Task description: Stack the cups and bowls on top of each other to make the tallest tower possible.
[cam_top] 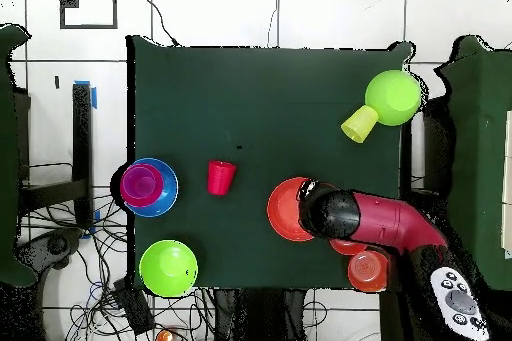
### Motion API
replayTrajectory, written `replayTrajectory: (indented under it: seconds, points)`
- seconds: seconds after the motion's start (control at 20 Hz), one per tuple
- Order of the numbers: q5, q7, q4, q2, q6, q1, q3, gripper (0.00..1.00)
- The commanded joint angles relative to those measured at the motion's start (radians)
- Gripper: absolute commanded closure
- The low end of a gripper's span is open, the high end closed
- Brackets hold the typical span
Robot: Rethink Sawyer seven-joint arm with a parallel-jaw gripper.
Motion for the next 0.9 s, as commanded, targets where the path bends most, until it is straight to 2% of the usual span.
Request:
replayTrajectory:
  seconds: [0.05,0.25,0.4,0.5,0.6,0.7,0.9]
  points:
    - [-0.055,-0.304,0.049,-0.026,0.151,-0.145,0.192,0.0]
    - [-0.059,-0.293,0.061,-0.062,0.177,-0.158,0.223,0.0]
    - [-0.06,-0.251,0.064,-0.041,0.161,-0.165,0.265,0.0]
    - [-0.054,-0.228,0.054,-0.028,0.192,-0.147,0.279,0.0]
    - [-0.021,-0.197,0.049,-0.046,0.212,-0.137,0.303,0.0]
    - [-0.001,-0.153,0.036,-0.063,0.23,-0.109,0.304,0.0]
    - [0.007,-0.019,-0.001,-0.031,0.204,-0.021,0.271,0.0]
